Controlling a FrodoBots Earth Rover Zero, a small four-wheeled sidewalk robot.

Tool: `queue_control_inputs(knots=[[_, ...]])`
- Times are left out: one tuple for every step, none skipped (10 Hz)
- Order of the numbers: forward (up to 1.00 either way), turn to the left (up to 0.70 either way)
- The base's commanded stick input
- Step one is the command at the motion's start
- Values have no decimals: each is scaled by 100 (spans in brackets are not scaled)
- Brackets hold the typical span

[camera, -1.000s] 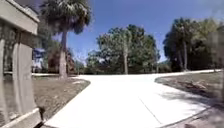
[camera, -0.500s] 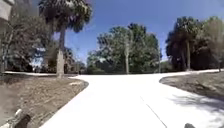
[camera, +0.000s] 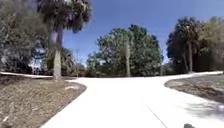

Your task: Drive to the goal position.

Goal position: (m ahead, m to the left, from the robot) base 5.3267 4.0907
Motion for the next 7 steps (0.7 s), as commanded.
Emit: queue_control_inputs(knots=[[70, 0], [70, 0], [70, 0], [70, 0], [70, 0], [70, 0], [70, 0]])
